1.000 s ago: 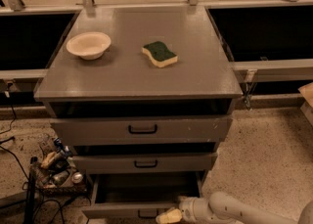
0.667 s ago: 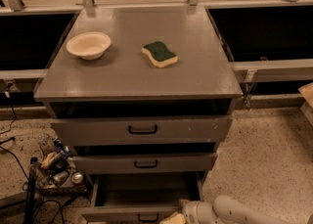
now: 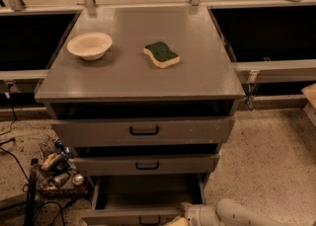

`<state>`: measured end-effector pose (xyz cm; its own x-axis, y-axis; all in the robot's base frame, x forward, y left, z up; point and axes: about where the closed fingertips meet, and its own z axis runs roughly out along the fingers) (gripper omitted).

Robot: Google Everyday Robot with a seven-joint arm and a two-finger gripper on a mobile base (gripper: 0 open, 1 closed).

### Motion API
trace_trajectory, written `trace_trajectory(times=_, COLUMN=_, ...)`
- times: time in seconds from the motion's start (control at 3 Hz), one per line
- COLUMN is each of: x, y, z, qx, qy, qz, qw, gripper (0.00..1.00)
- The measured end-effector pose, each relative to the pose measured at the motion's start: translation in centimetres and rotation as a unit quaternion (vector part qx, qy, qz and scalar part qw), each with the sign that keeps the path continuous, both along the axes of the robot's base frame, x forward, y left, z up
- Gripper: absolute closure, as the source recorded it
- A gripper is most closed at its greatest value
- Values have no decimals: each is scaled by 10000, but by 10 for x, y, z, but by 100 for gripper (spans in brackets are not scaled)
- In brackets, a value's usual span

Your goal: Open bottom drawer

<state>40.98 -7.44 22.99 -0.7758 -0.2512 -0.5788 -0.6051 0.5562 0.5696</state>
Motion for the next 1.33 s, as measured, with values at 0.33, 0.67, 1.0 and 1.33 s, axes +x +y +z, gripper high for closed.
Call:
trace_trajectory(times=0.33, x=-3, y=-1, z=2, qx=0, qy=6, qz=8, qw=10000, gripper=0)
trace_trajectory(times=0.67, x=-9, y=-4, z=4, qx=1, qy=21, qz=29, qw=10000, gripper=0)
trace_trajectory(times=1.0, x=-14, y=-2, z=2, qx=49, qy=75, qz=66, qw=9999, gripper=0)
trace_trajectory(times=1.33, x=-23, y=-4, z=0, qx=92, qy=115, qz=76, qw=9999, gripper=0)
